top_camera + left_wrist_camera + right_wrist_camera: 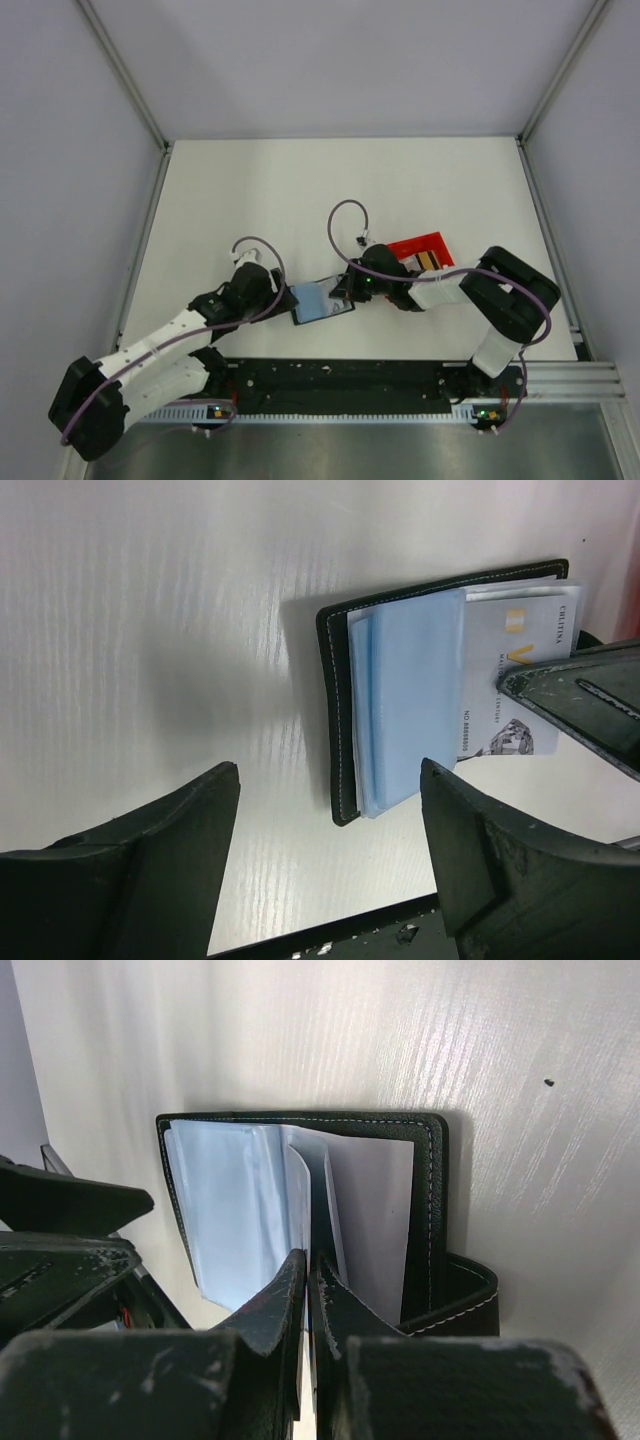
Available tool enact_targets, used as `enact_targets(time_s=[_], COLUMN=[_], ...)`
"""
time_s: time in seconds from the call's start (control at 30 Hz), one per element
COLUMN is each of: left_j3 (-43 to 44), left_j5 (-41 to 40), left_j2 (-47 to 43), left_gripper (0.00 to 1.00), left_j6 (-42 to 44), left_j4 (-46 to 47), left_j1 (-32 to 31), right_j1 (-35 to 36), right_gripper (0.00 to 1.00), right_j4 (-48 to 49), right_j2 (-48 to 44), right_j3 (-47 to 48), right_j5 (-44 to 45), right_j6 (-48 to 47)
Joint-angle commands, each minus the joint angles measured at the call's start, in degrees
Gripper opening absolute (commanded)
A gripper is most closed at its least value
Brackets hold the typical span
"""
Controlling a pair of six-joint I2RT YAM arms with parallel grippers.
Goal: Put the credit cards into the card holder
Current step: Turn over the card slot in the card holder, then insert the credit card into the card holder.
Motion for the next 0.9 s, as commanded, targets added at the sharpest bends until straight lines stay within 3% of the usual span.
enact_targets(time_s=[0.0, 0.2, 0.47, 0.63, 0.87], left_j3=[-2.04, -1.34, 0.16, 0.86, 3.14], left_j5=[3.12, 7.96, 5.42, 5.41, 5.76], left_j2=[2.16, 10.16, 14.03, 15.61, 18.87], left_gripper=[0.76, 0.45, 0.09, 0.00, 0.00], left_j6=[-2.25, -1.54, 0.48, 2.15, 4.87], left_j4=[8.92, 13.05, 11.57, 12.00, 11.30], left_j1=[0.12, 0.03, 0.12, 0.21, 0.12], right_j1=[-0.31, -0.40, -0.31, -0.31, -0.40], right_gripper=[0.00, 0.00, 0.00, 0.00, 0.00], right_j4=[-3.31, -2.78, -0.15, 0.39, 0.39], right_j2=[0.92, 0.21, -0.57, -3.30, -7.60], right_j3=[1.03, 0.68, 0.24, 0.41, -0.55], right_j5=[1.11, 0.85, -0.38, -0.21, 2.33], right_j6=[-1.44, -1.00, -0.12, -0.56, -1.09])
